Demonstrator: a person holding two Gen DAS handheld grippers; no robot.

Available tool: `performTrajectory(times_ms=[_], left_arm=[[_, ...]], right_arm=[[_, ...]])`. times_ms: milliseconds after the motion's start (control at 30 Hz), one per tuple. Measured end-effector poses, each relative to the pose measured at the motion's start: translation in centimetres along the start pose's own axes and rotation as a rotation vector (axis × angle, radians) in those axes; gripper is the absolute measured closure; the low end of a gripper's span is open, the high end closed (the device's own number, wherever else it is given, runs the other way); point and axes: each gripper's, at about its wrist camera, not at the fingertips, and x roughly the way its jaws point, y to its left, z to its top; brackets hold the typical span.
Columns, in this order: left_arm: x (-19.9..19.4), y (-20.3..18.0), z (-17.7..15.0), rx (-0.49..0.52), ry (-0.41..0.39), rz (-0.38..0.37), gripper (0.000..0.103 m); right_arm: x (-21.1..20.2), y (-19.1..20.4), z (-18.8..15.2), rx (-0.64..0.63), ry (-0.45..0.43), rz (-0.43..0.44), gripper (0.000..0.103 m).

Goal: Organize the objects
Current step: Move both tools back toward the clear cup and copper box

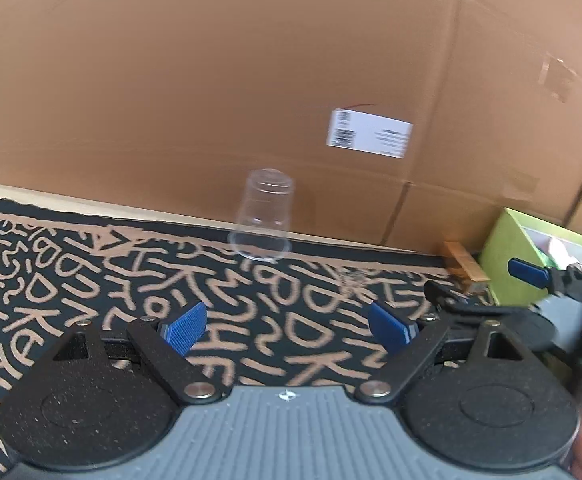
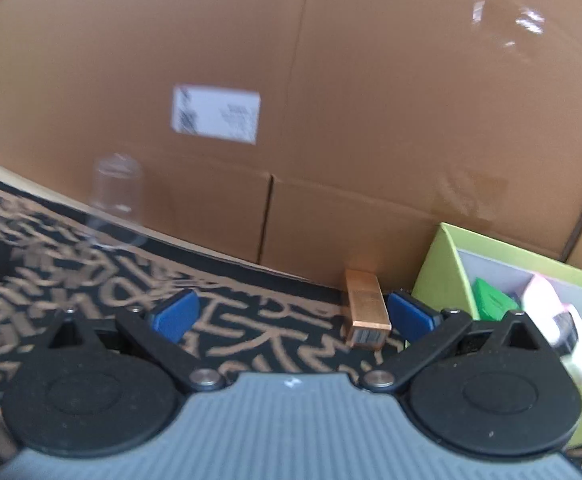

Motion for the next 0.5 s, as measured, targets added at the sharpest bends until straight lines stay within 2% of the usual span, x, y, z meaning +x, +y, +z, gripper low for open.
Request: performTrajectory(times_ms=[267,367,500], left_arm=[[3.4,0.5,1.7,0.006,0.007,0.027,0.012],[4.6,0.8,2.0,-0.002,0.025,0.016,0.012],[5.6,1.1,2.1,-0.009,0.030,0.009,0.012]], right_arm=[[8.6,-0.3,1.0,0.008,0.167,-0.117,0.001],[10.1,-0.5,1.2,0.041,0.186,-0.158,0.001],[10.8,-1.3,1.6,0.119,0.211,-0.159,0.000]])
